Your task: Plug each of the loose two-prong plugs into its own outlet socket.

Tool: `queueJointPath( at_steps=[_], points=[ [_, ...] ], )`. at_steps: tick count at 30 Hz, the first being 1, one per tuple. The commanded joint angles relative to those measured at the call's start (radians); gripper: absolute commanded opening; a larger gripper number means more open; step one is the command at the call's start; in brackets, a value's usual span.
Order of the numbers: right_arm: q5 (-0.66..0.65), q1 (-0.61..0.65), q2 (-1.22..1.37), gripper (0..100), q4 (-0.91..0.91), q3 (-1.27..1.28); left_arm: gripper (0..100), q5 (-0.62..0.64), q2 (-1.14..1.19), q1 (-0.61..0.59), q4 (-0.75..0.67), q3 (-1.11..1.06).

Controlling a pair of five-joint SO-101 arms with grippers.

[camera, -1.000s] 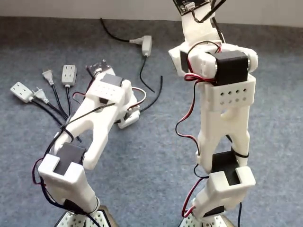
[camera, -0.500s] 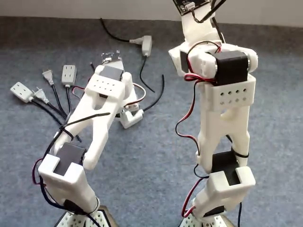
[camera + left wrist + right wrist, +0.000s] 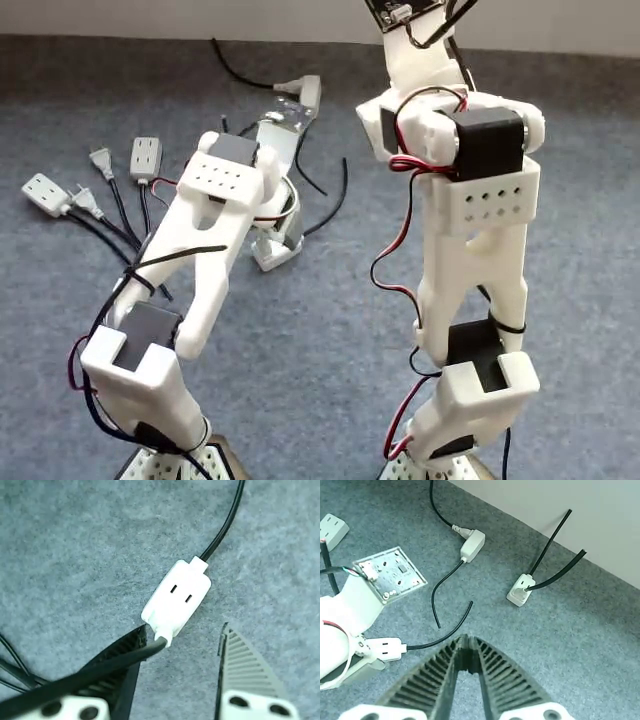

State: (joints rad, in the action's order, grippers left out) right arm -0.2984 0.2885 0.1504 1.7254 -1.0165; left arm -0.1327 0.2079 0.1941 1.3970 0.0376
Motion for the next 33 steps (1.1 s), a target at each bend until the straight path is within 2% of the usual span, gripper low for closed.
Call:
queueJointPath(
  at_steps=[1, 5, 13, 21, 23, 28, 33],
  points=[
    [-0.008, -0.012, -0.016, 0.6, 0.039, -0.035, 24, -0.164, -0.007, -0.027, 0.000, 0.035],
    [-0.008, -0.012, -0.016, 0.6, 0.039, -0.035, 24, -0.264, 0.041, -0.035, -0.002, 0.033],
    [-0.008, -0.012, -0.016, 0.6, 0.039, -0.035, 24, -0.267, 0.257, -0.088, -0.043, 0.133],
    [-0.008, -0.012, -0.016, 0.6, 0.036, -0.035, 23, -0.265, 0.335, -0.035, -0.043, 0.182],
    [-0.008, -0.012, -0.016, 0.6, 0.036, -0.035, 19, -0.265, 0.338, -0.012, -0.044, 0.182],
    [-0.008, -0.012, -0.016, 0.6, 0.036, -0.035, 1, -0.265, 0.343, 0.022, -0.086, 0.179],
    [-0.008, -0.012, -0.016, 0.6, 0.036, -0.035, 1, -0.264, 0.335, 0.018, -0.086, 0.216]
  ],
)
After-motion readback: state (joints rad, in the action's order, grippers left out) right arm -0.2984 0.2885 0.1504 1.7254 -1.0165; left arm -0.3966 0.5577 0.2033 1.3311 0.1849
